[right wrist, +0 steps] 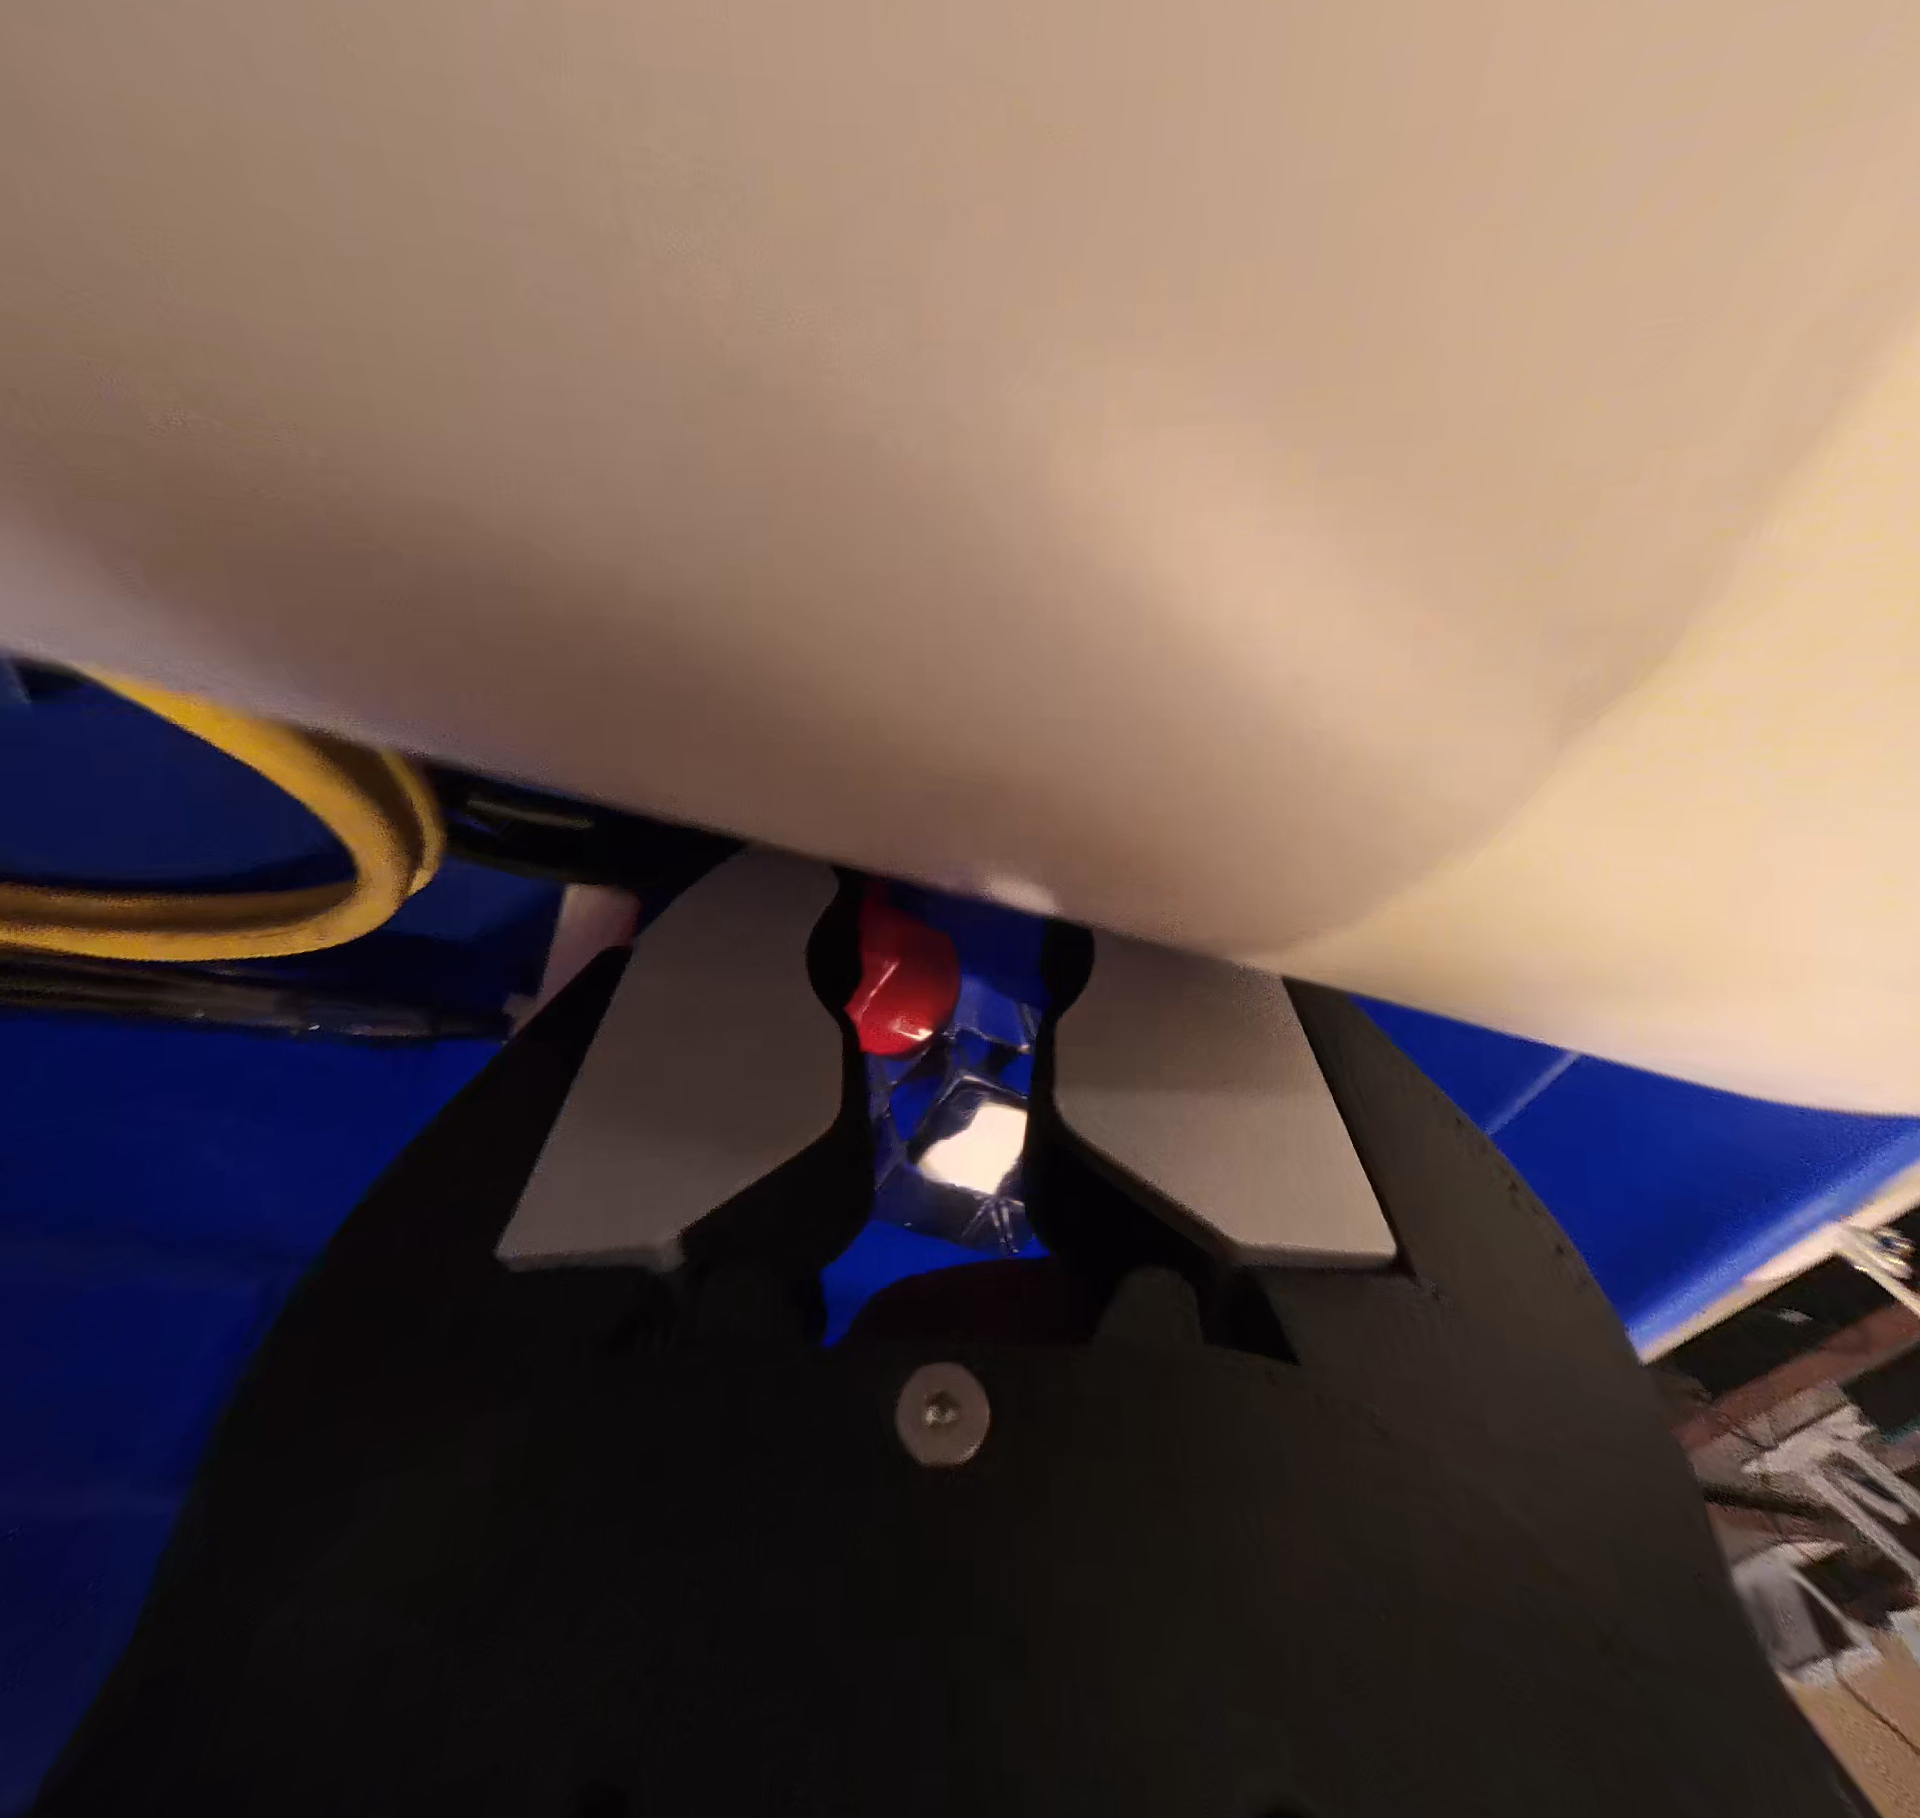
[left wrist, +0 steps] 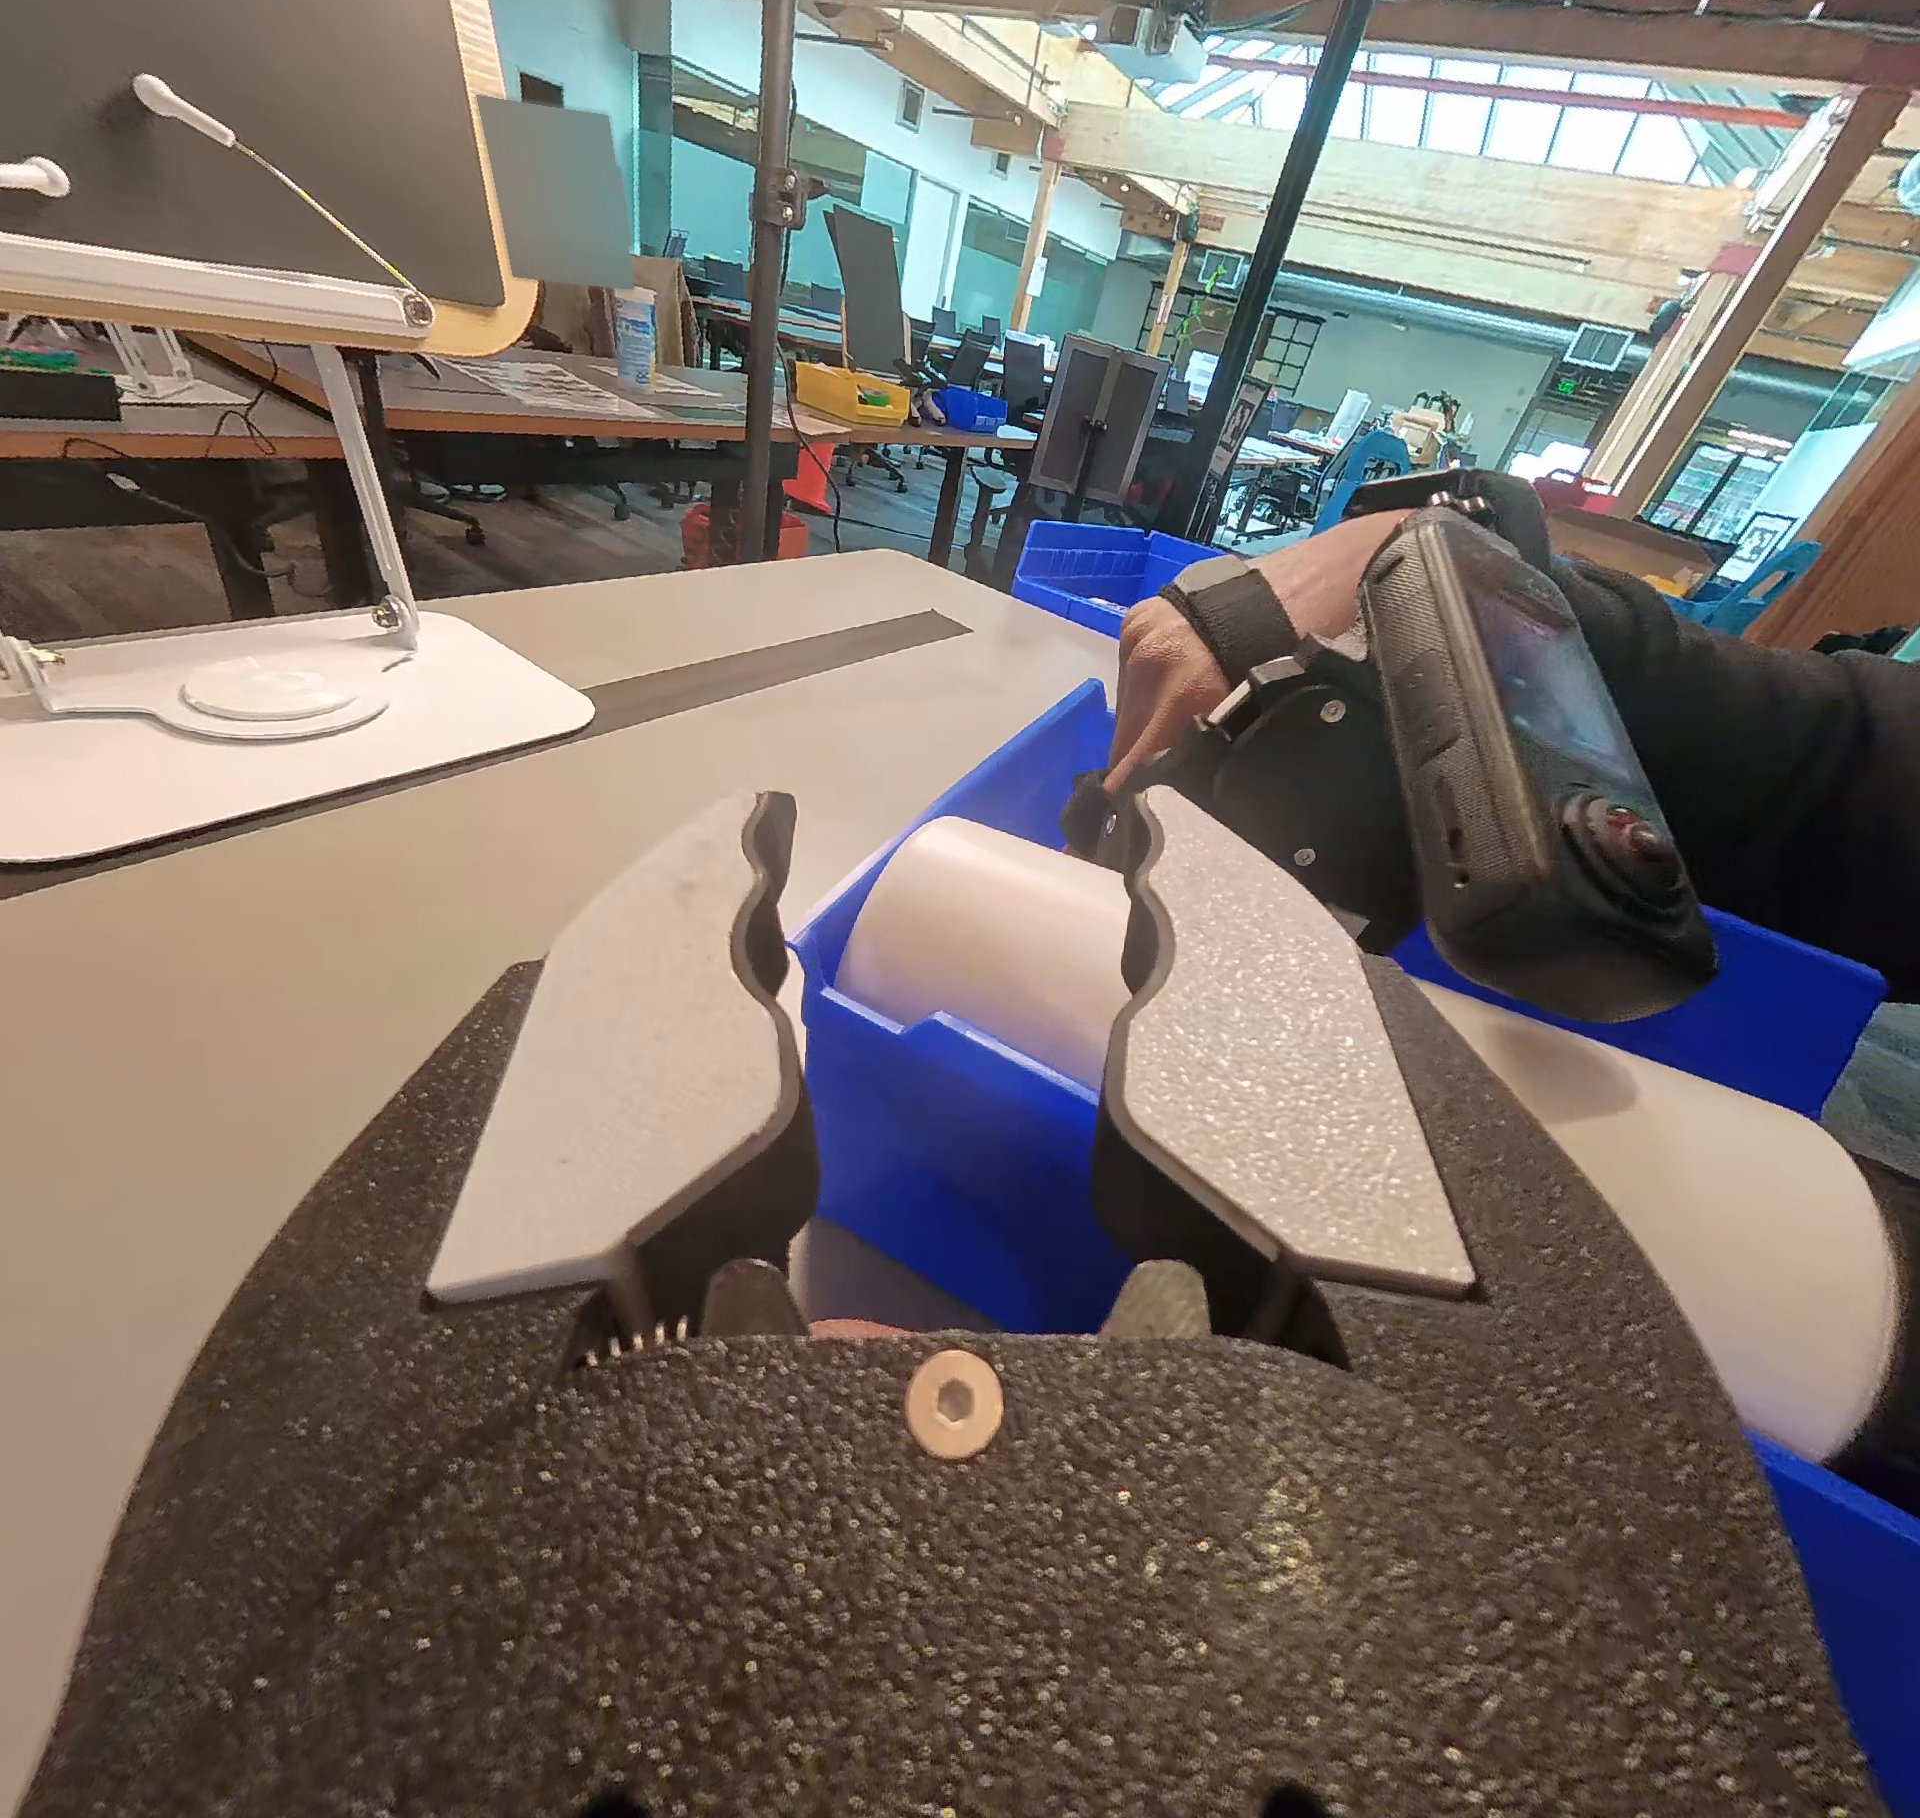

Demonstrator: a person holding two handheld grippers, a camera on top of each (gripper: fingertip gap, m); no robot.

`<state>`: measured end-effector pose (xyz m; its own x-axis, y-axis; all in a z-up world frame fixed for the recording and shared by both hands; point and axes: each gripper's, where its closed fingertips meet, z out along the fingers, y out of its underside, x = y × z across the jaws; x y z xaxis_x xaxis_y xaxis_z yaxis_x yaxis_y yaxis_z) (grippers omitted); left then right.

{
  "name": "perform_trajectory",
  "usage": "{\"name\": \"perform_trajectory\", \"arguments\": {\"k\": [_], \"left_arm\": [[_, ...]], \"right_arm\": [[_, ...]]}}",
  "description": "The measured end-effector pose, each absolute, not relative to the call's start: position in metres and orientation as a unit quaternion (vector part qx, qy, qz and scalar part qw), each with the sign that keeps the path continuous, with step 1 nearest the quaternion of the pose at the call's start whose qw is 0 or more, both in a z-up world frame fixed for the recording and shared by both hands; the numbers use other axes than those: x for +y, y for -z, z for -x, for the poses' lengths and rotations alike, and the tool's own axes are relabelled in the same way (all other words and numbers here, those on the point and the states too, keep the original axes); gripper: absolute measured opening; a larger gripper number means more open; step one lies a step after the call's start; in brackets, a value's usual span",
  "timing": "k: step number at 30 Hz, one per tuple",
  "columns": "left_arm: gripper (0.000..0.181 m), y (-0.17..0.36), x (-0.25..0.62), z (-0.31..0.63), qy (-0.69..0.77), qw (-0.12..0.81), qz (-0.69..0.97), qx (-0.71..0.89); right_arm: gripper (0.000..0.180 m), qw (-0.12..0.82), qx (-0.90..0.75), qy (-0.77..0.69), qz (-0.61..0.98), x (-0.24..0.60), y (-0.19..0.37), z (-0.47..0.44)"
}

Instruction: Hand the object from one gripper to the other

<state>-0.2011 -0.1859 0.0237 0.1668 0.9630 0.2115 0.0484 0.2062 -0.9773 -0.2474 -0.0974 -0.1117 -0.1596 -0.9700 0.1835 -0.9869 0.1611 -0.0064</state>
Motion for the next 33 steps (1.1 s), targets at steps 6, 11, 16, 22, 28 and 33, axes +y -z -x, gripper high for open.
{"name": "perform_trajectory", "arguments": {"k": [6, 11, 16, 22, 28, 33], "left_arm": [[0.063, -0.020, -0.186, 0.199, -0.391, 0.580, 0.493, -0.517], [0.063, -0.020, -0.184, 0.199, -0.390, 0.579, 0.496, -0.516], [0.063, -0.018, -0.181, 0.200, -0.387, 0.575, 0.503, -0.516], [0.063, -0.015, -0.181, 0.201, -0.388, 0.566, 0.509, -0.519], [0.062, -0.015, -0.184, 0.200, -0.392, 0.565, 0.505, -0.522], [0.061, -0.013, -0.185, 0.201, -0.395, 0.557, 0.509, -0.525]], "right_arm": [[0.020, 0.029, -0.774, -0.019, -0.632, -0.085, 0.117, 0.249], [0.021, 0.002, -0.790, -0.018, -0.613, -0.081, 0.111, 0.246], [0.022, -0.051, -0.807, -0.035, -0.587, -0.076, 0.097, 0.236], [0.029, -0.062, -0.816, 0.000, -0.575, -0.069, 0.109, 0.232], [0.014, -0.043, -0.830, 0.008, -0.556, -0.074, 0.113, 0.238], [0.005, -0.008, -0.833, -0.010, -0.554, -0.081, 0.110, 0.241]]}}
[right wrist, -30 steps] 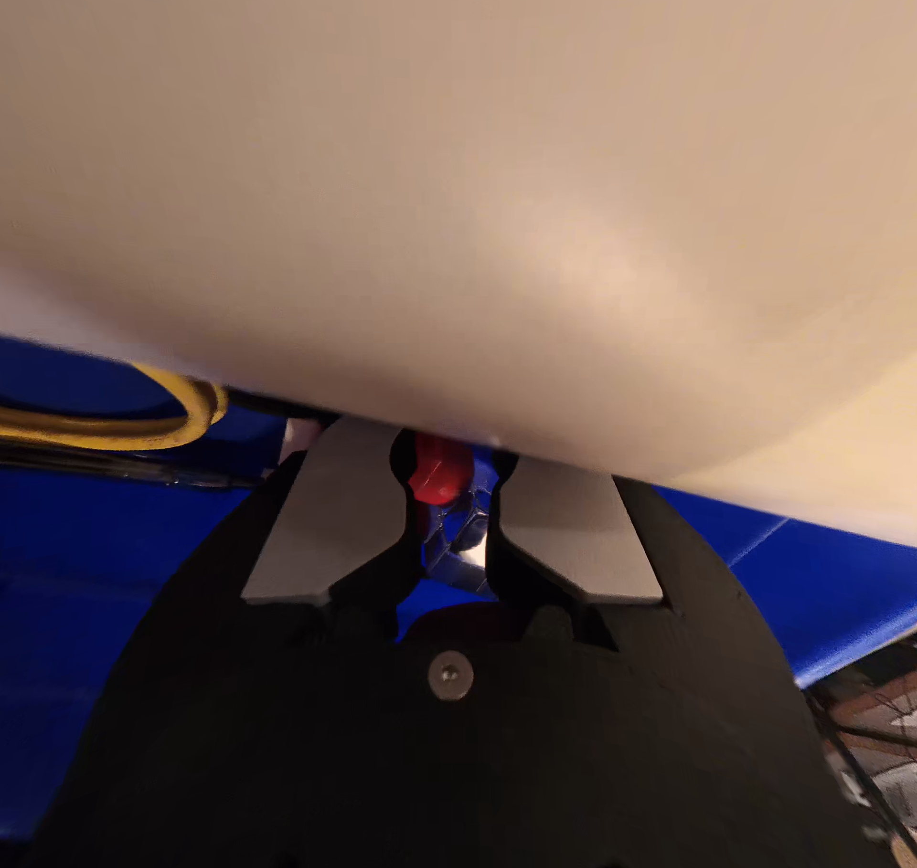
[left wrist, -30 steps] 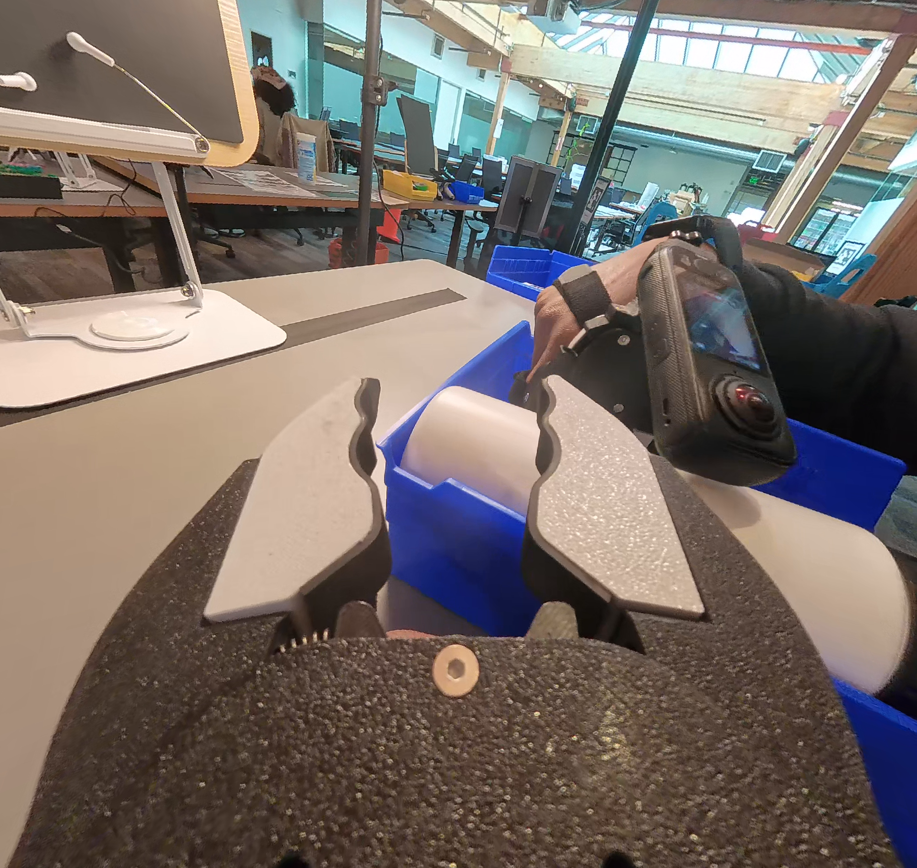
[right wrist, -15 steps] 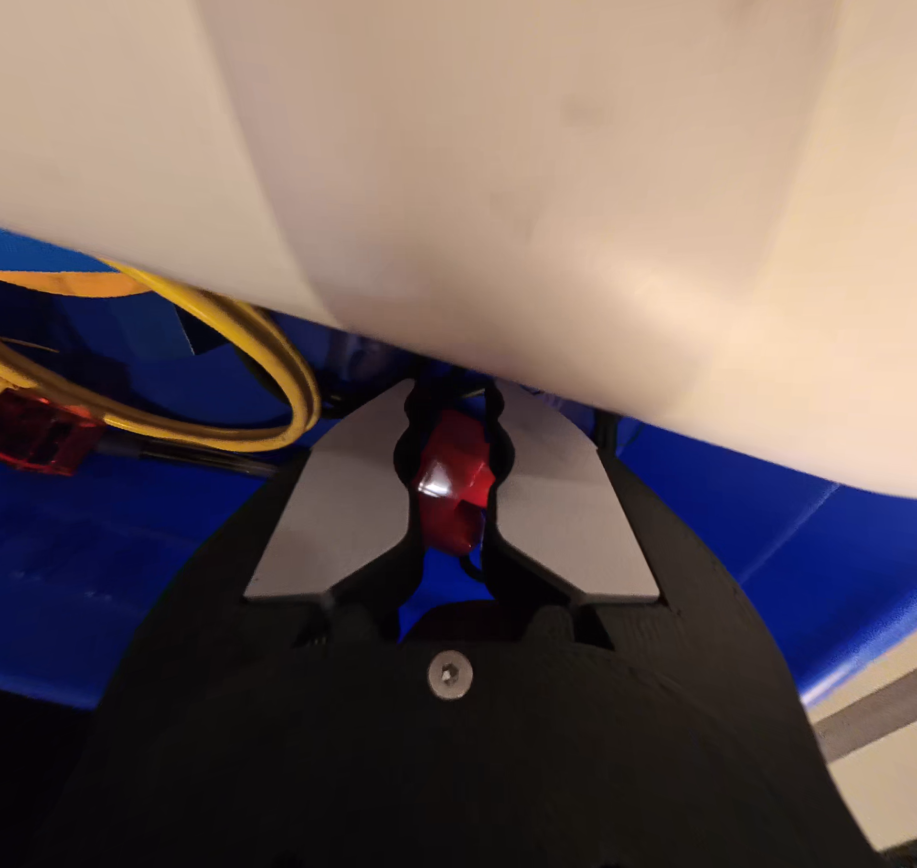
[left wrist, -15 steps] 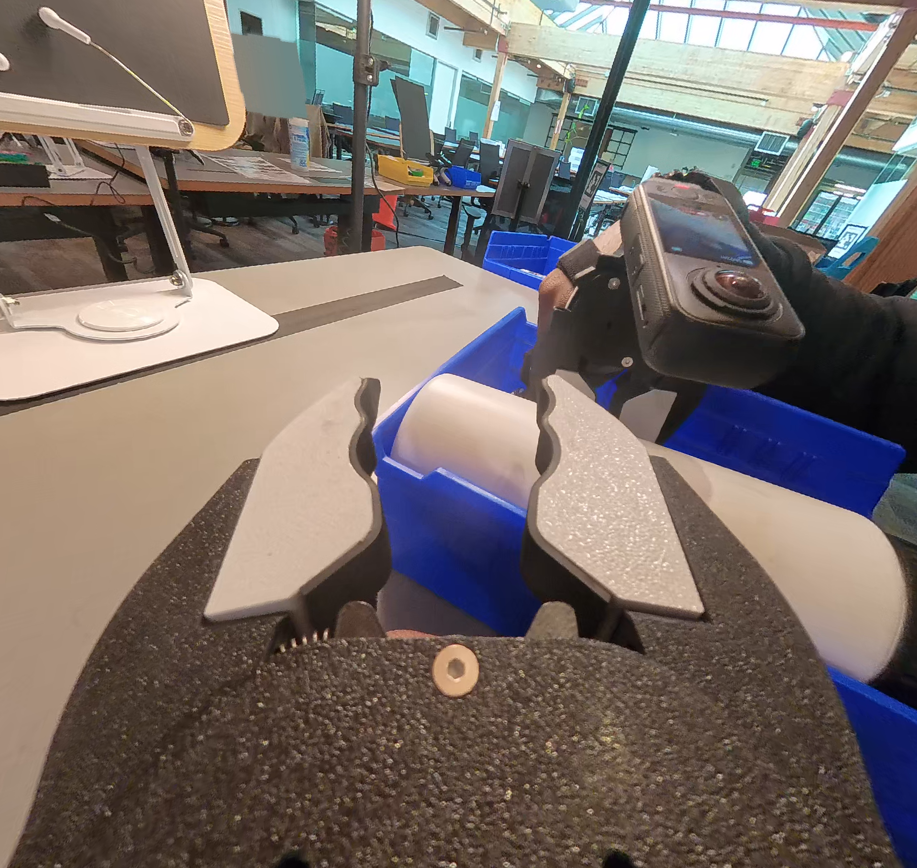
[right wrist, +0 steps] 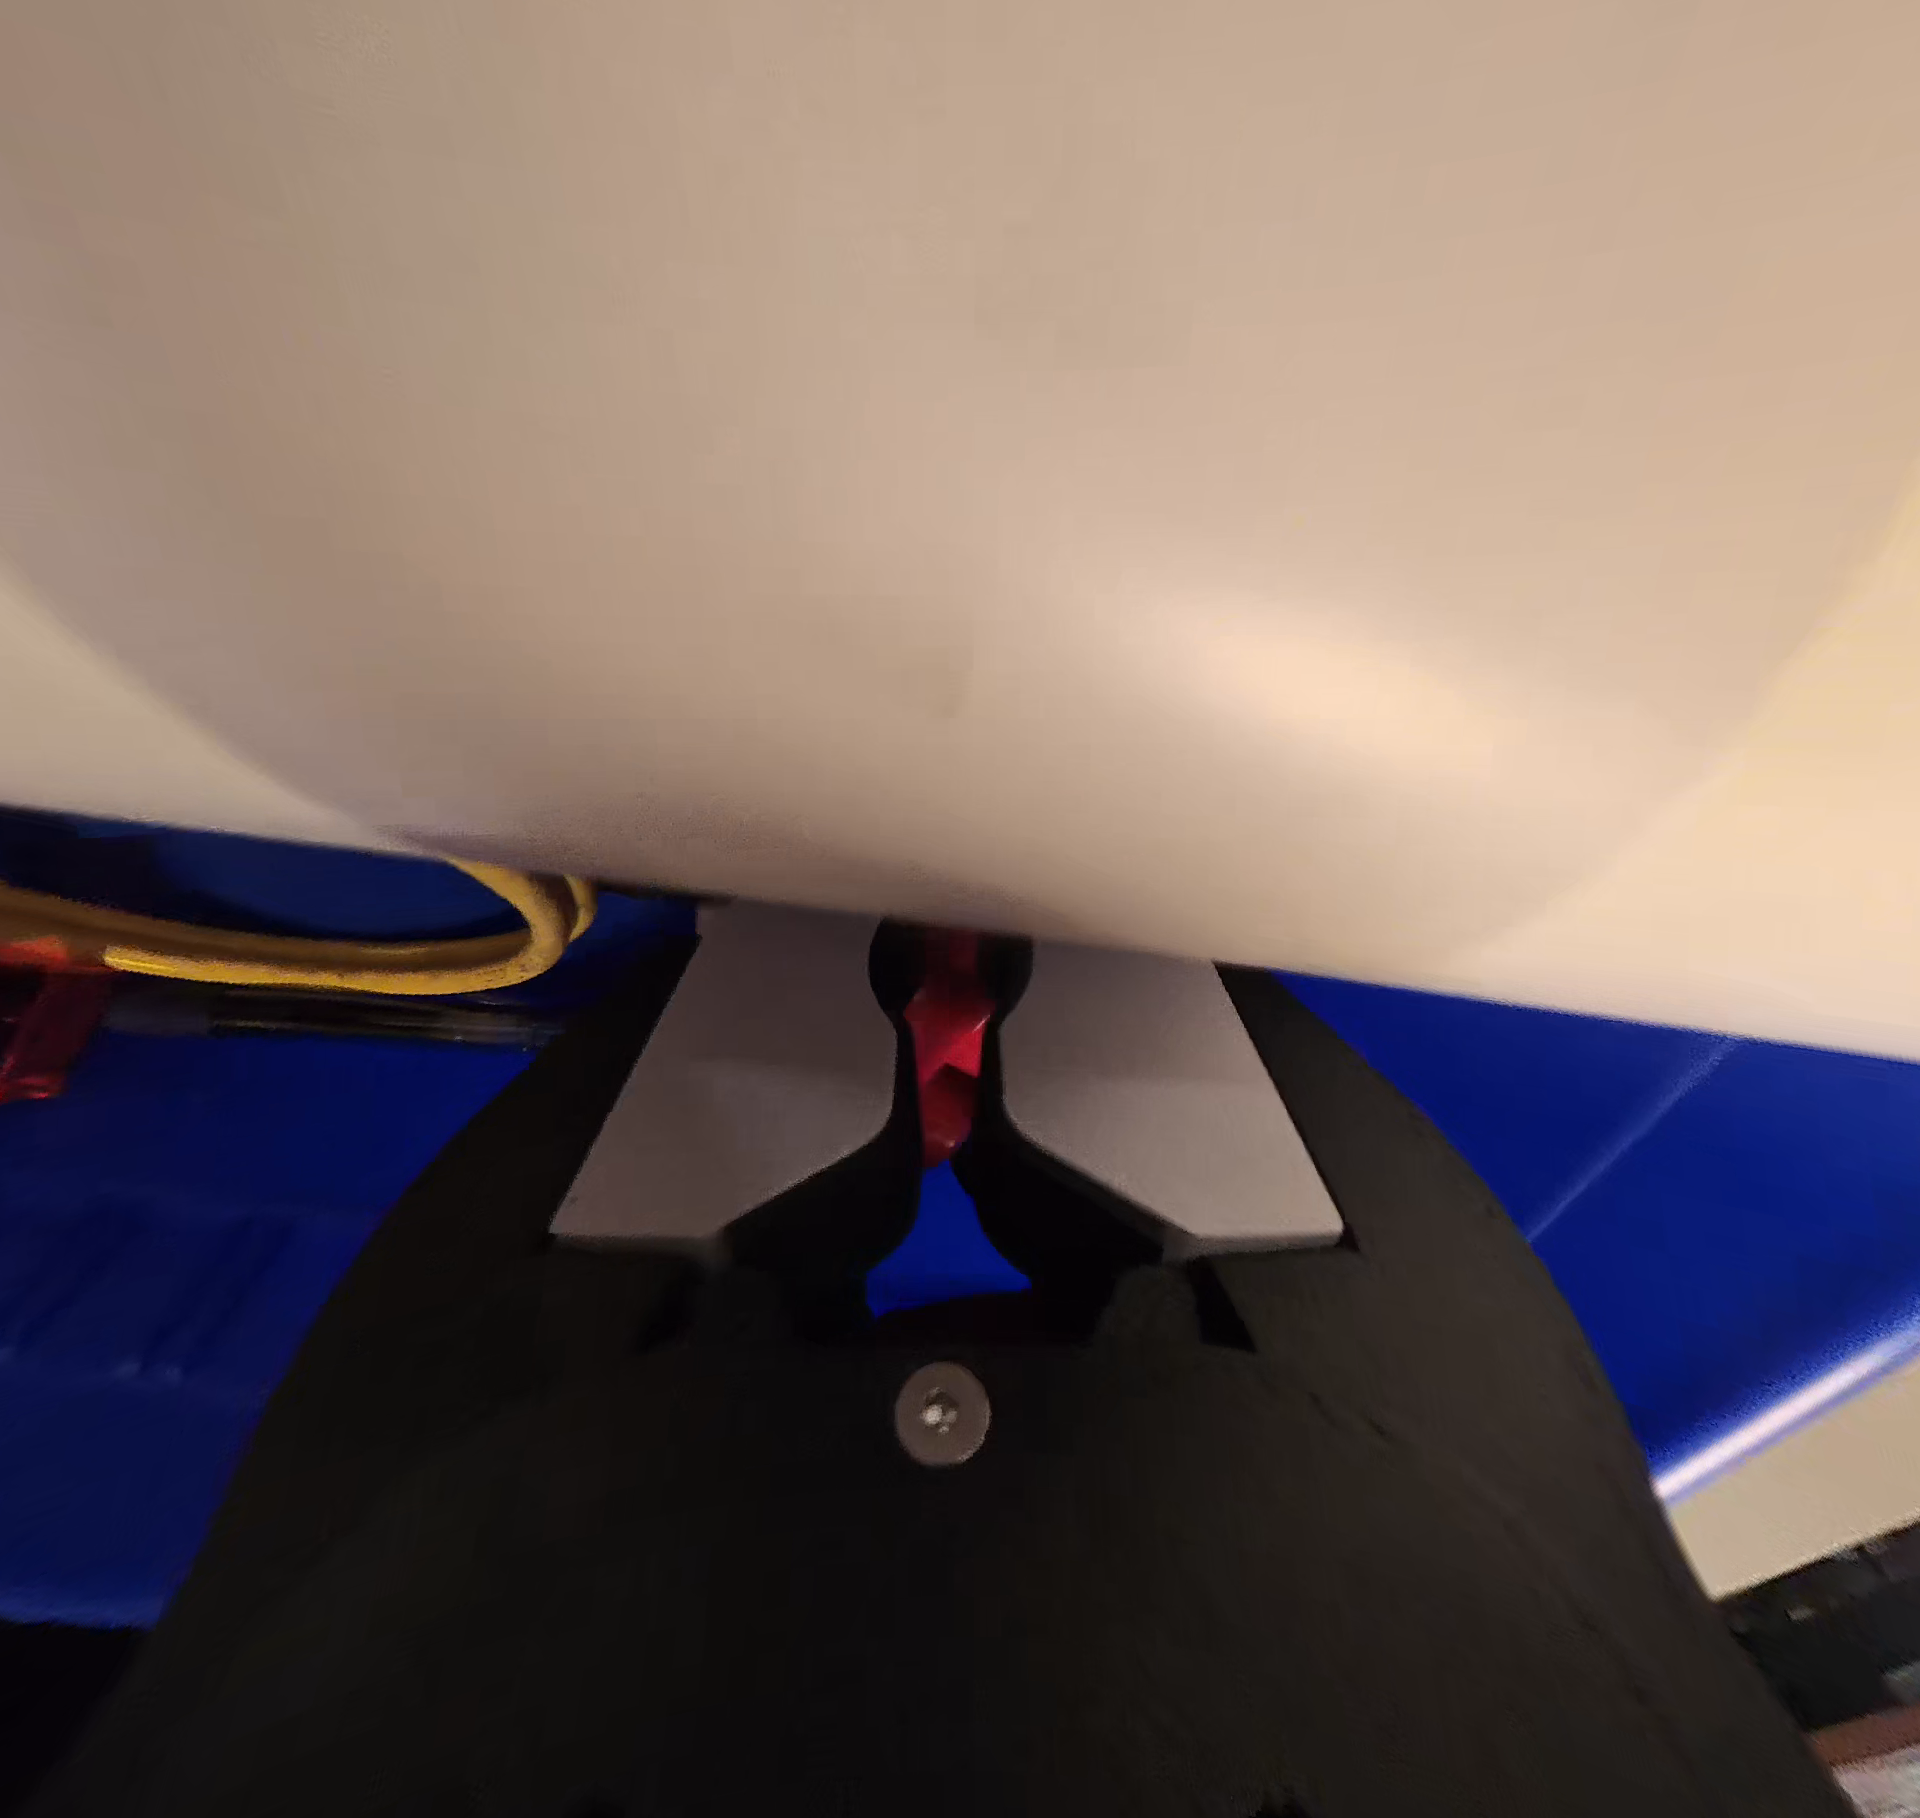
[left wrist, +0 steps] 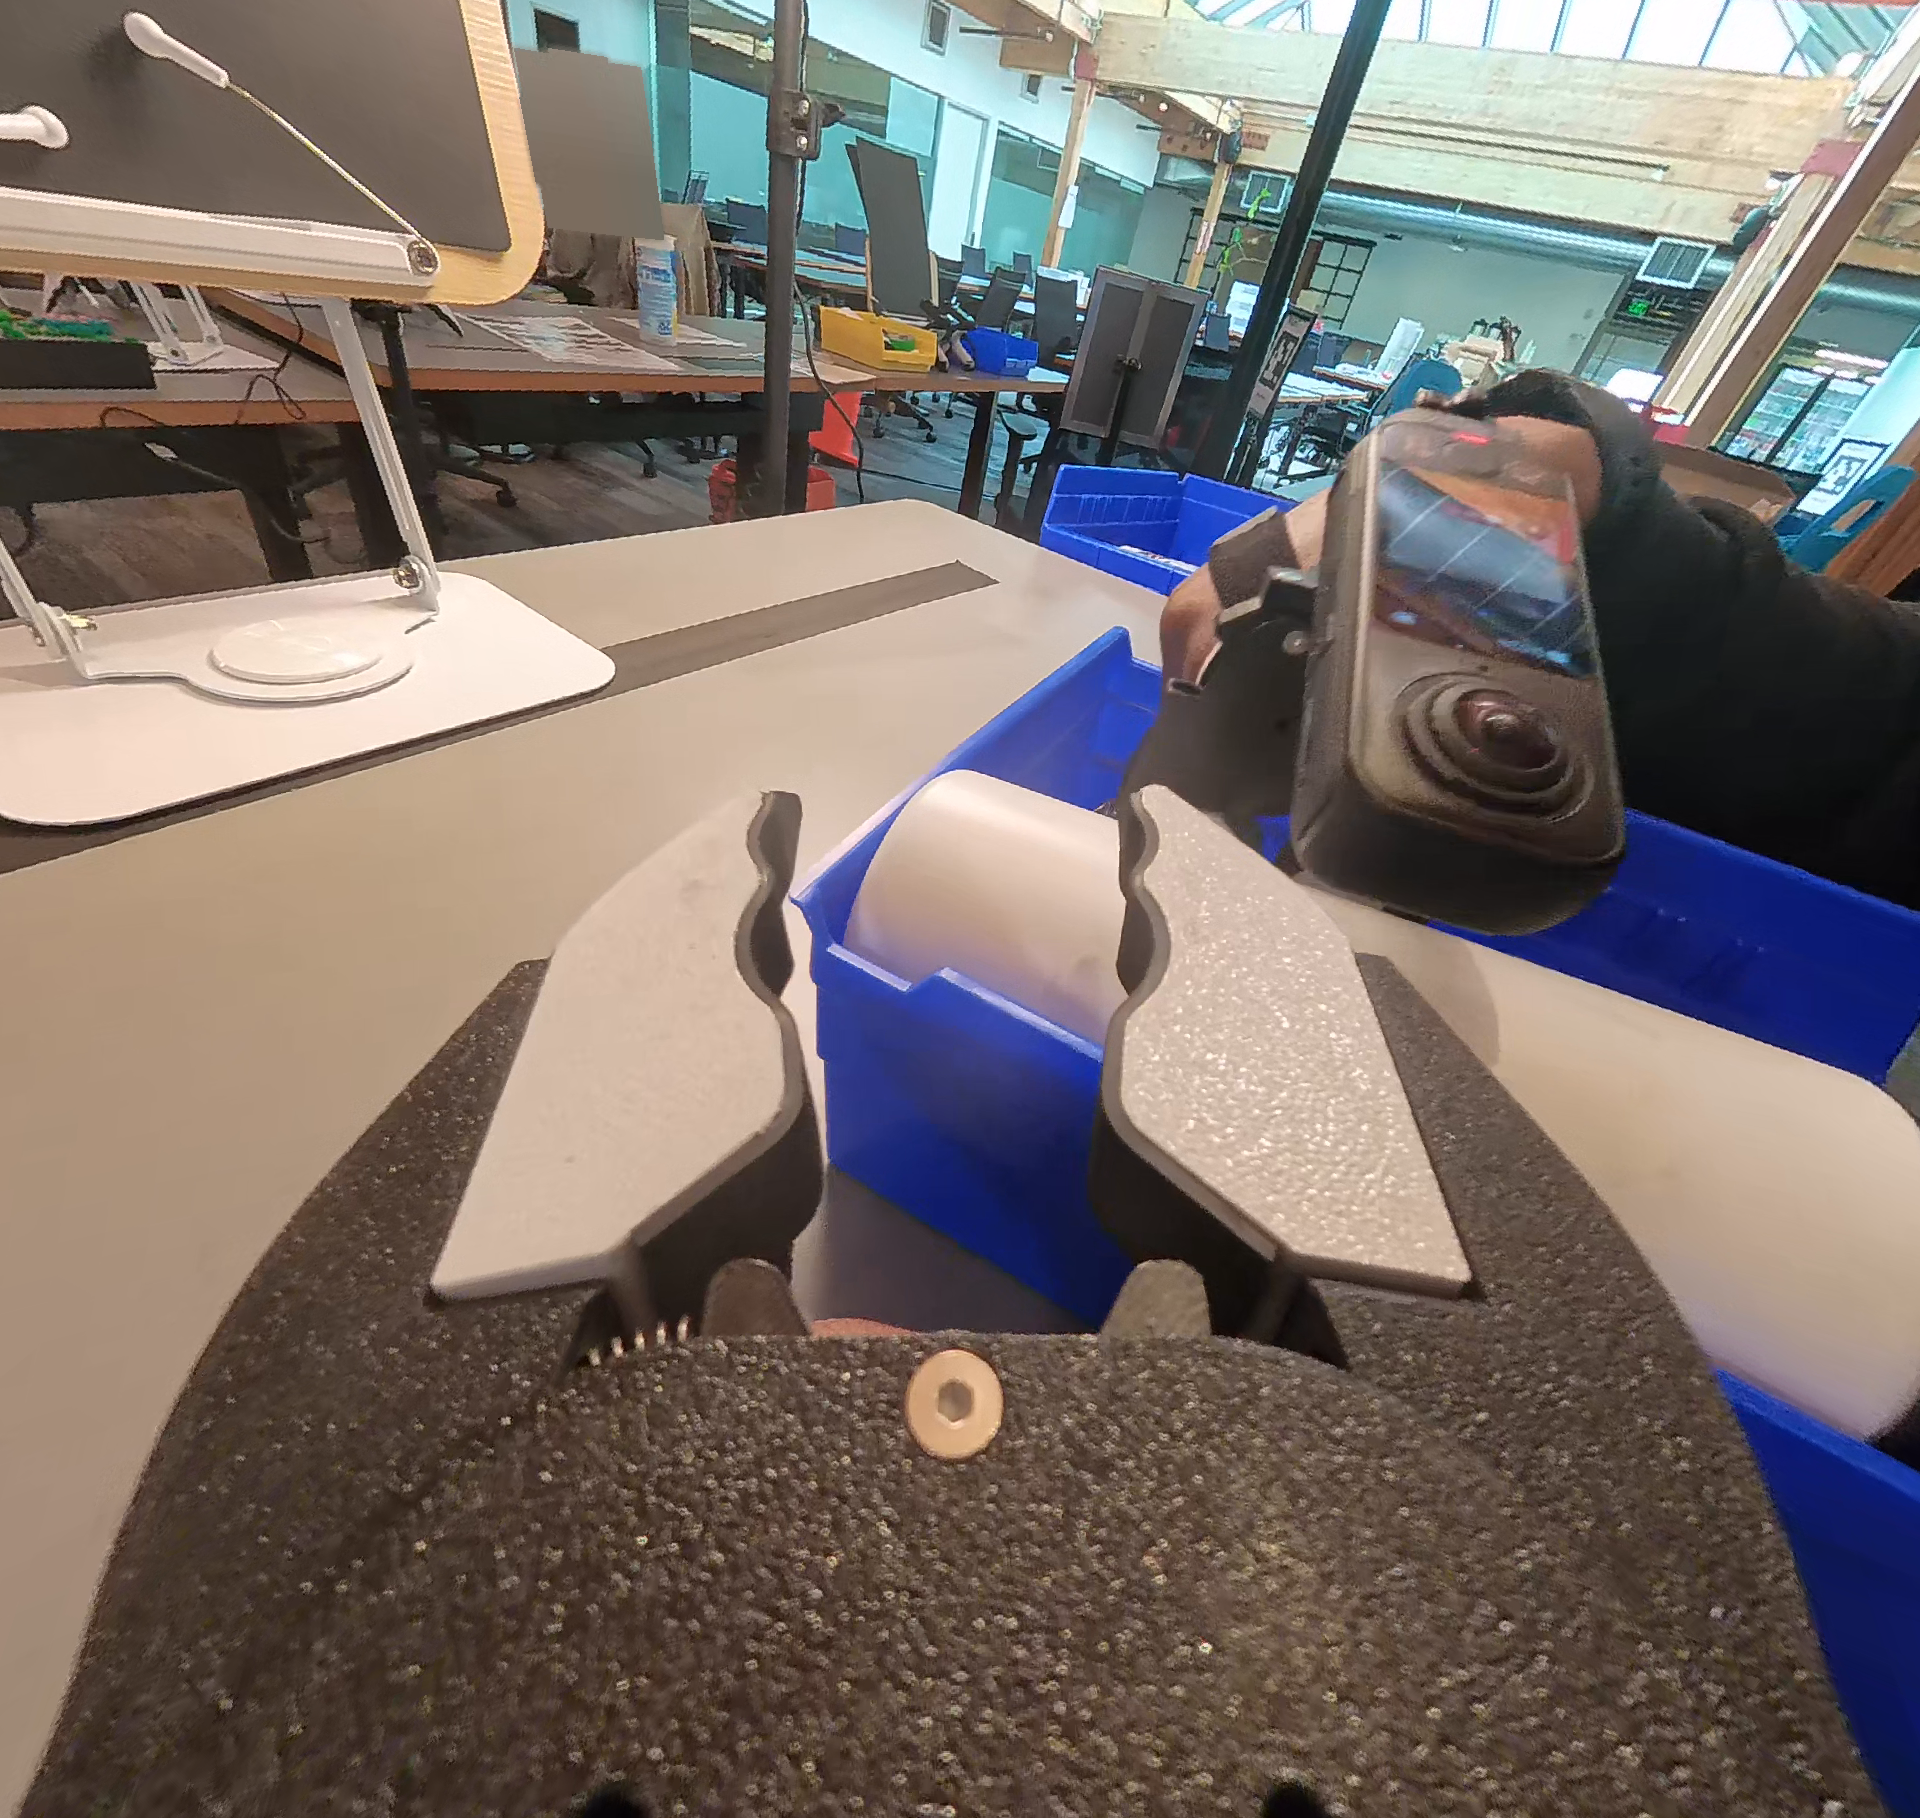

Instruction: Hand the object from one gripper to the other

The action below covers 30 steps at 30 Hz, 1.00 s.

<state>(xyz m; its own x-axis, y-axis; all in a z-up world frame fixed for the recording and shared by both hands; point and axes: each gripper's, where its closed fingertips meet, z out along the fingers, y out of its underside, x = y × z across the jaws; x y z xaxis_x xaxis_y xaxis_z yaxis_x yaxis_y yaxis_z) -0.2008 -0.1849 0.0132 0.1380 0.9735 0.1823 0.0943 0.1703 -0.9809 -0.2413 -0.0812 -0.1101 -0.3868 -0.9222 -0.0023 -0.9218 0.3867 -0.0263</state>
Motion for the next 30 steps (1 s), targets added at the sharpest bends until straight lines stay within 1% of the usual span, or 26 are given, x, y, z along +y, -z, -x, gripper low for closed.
{"name": "perform_trajectory", "arguments": {"k": [6, 12, 16, 20, 26, 30], "left_arm": [[0.060, -0.016, -0.189, 0.199, -0.402, 0.558, 0.501, -0.526], [0.059, -0.017, -0.190, 0.199, -0.406, 0.559, 0.498, -0.525], [0.059, -0.014, -0.187, 0.201, -0.405, 0.554, 0.504, -0.524], [0.059, -0.013, -0.184, 0.202, -0.408, 0.549, 0.509, -0.522], [0.059, -0.015, -0.187, 0.200, -0.418, 0.544, 0.507, -0.522], [0.059, -0.015, -0.190, 0.198, -0.421, 0.544, 0.501, -0.526]], "right_arm": [[0.004, -0.075, 0.843, 0.086, 0.526, -0.096, 0.076, 0.252], [0.004, -0.149, 0.864, 0.205, 0.434, -0.113, 0.039, 0.284], [0.004, -0.169, 0.865, 0.280, 0.380, -0.116, 0.018, 0.300], [0.003, -0.214, 0.862, 0.309, 0.339, -0.115, 0.001, 0.321], [0.004, -0.238, 0.855, 0.365, 0.282, -0.109, -0.036, 0.343], [0.004, -0.238, 0.857, 0.373, 0.264, -0.102, -0.045, 0.352]]}}
